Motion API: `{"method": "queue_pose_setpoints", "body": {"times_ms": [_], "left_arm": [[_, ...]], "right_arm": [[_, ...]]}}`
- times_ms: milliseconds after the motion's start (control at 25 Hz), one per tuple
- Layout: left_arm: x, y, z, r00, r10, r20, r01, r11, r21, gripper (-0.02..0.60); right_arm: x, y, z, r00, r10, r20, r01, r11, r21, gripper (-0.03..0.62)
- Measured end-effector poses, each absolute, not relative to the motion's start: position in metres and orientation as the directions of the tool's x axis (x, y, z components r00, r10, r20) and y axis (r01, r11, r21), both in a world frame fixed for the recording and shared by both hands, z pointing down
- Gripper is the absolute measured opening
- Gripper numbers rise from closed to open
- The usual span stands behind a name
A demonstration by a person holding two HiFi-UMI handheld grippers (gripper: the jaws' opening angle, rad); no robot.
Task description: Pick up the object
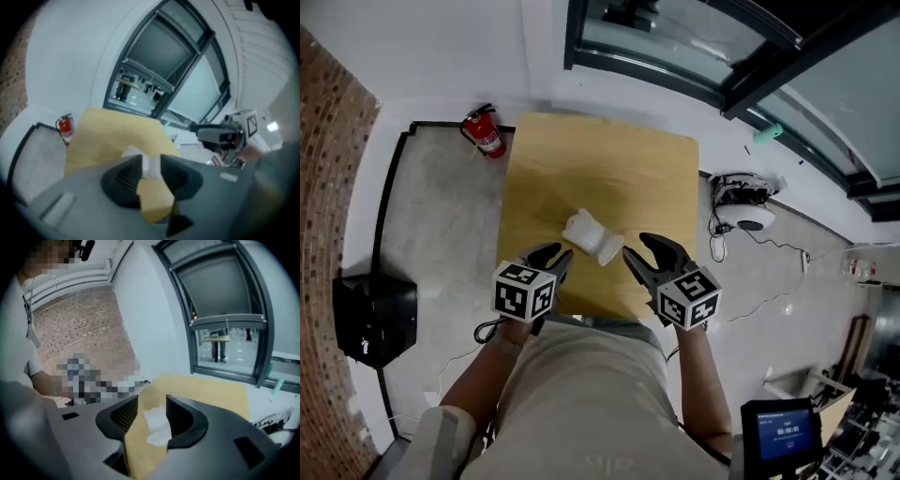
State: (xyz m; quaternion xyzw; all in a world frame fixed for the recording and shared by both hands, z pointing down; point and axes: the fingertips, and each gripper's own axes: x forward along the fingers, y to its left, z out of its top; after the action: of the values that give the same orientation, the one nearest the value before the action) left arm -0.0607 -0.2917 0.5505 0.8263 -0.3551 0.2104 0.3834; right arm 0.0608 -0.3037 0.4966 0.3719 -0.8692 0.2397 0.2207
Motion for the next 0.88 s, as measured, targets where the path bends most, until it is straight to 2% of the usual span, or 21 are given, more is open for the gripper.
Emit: {"method": "queue_pose_setpoints", "body": {"times_ms": [40, 160, 240, 360, 600, 760, 880], "left_arm": [[-0.061, -0.293, 0.566, 0.649, -0.418, 0.635, -0.758, -0.417, 0.501, 0.118], [-0.061, -0.293, 0.623, 0.577, -0.385, 0.72, -0.813, -0.356, 0.461, 0.12], [-0.054, -0.288, 0.66, 0.543, -0.338, 0.769, -0.834, -0.327, 0.445, 0.137], [-0.037, -0.29, 0.684, 0.56, -0.303, 0.771, -0.827, -0.259, 0.499, 0.14], [-0.009, -0.299, 0.692, 0.673, -0.263, 0.691, -0.739, -0.265, 0.619, 0.143], [-0.009, -0.311, 0.696, 0.736, -0.285, 0.614, -0.676, -0.28, 0.681, 0.141], [-0.001, -0.314, 0.702, 0.785, -0.214, 0.581, -0.618, -0.308, 0.723, 0.134]], "right_arm": [[0.056, -0.311, 0.513, -0.649, -0.477, 0.593, -0.722, 0.633, -0.28, 0.177], [0.048, -0.331, 0.571, -0.693, -0.256, 0.674, -0.625, 0.678, -0.386, 0.192], [0.045, -0.338, 0.613, -0.678, -0.092, 0.729, -0.561, 0.705, -0.433, 0.201], [0.041, -0.346, 0.66, -0.622, 0.1, 0.777, -0.478, 0.737, -0.478, 0.221], [0.024, -0.343, 0.71, -0.585, 0.395, 0.708, -0.358, 0.658, -0.662, 0.236], [0.016, -0.327, 0.717, -0.585, 0.522, 0.621, -0.283, 0.586, -0.759, 0.235], [0.01, -0.294, 0.729, -0.543, 0.617, 0.569, -0.247, 0.53, -0.811, 0.253]]}}
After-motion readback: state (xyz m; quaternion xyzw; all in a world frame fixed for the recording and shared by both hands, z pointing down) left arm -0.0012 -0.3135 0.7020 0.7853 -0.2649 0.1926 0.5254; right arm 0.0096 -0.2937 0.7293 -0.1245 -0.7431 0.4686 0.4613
